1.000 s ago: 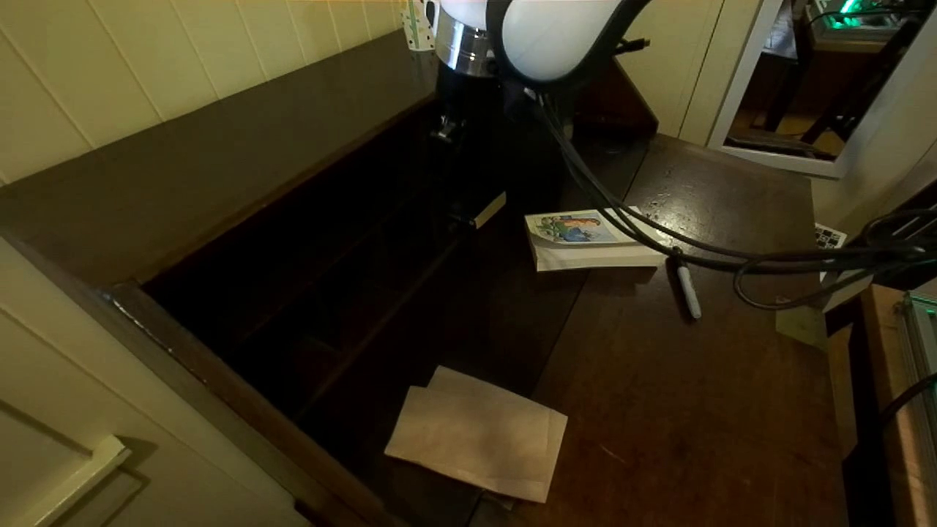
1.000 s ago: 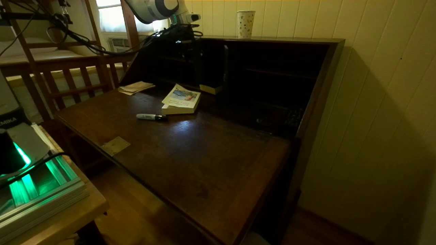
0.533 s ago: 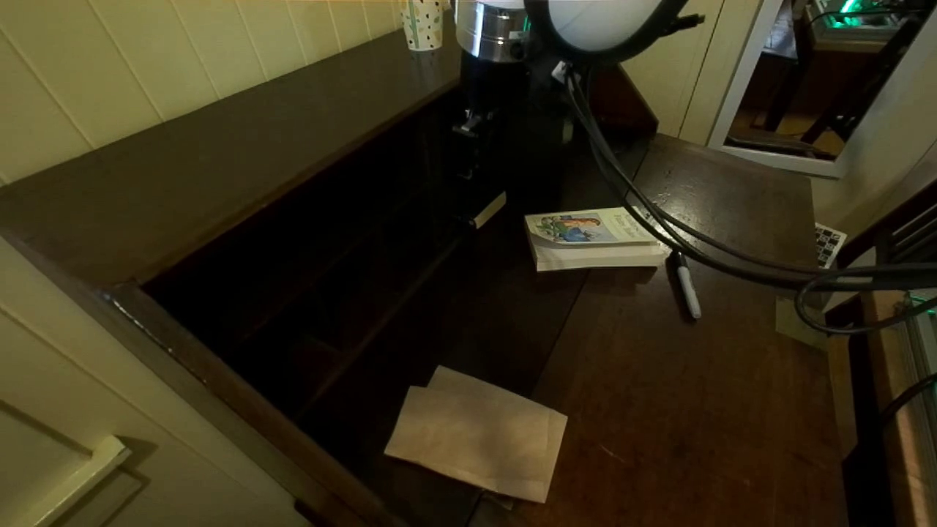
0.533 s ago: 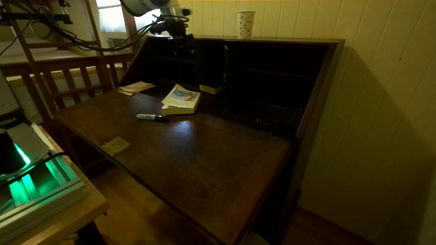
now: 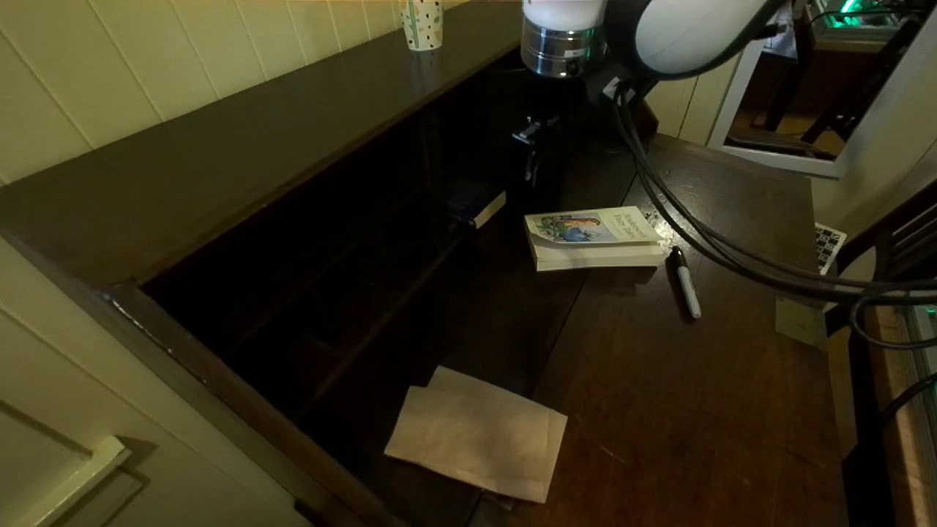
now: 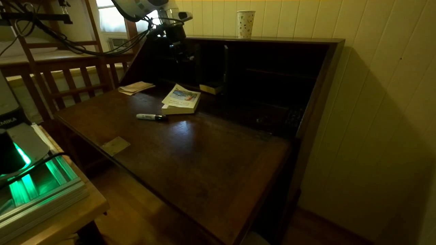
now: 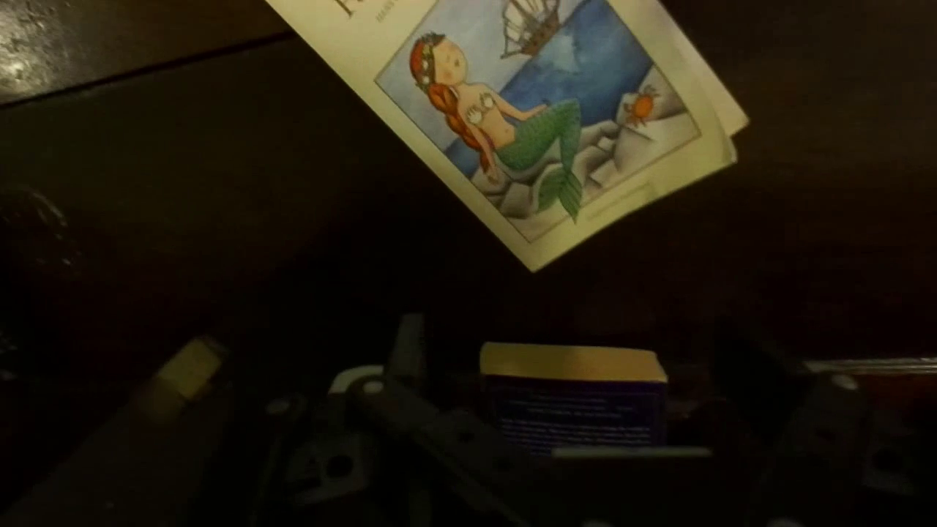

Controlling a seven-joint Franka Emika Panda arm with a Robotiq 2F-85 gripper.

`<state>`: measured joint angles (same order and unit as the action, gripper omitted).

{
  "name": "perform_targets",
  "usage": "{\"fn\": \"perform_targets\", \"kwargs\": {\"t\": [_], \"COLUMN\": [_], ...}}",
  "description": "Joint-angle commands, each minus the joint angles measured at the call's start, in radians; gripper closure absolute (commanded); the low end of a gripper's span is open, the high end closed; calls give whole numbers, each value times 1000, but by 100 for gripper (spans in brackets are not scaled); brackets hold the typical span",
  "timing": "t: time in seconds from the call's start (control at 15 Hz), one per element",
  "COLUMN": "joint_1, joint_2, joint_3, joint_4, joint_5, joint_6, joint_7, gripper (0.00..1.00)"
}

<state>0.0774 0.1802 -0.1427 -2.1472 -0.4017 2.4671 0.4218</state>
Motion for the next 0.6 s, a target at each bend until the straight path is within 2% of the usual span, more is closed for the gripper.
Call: {"fn": "perform_targets", "kwargs": {"t": [0.0, 0.4, 0.47, 0.53], "joint_1": [-10, -28, -33, -34], "joint_2": [-32, -9, 5, 20], "joint_3": [-15, -53, -61, -74], "joint_4": [-76, -128, -131, -132], "joint_5": [-100, -178, -185, -205], "joint_6": [56, 245, 292, 333], "joint_7": [110, 203, 204, 212], "gripper": [0, 0, 25, 28]}}
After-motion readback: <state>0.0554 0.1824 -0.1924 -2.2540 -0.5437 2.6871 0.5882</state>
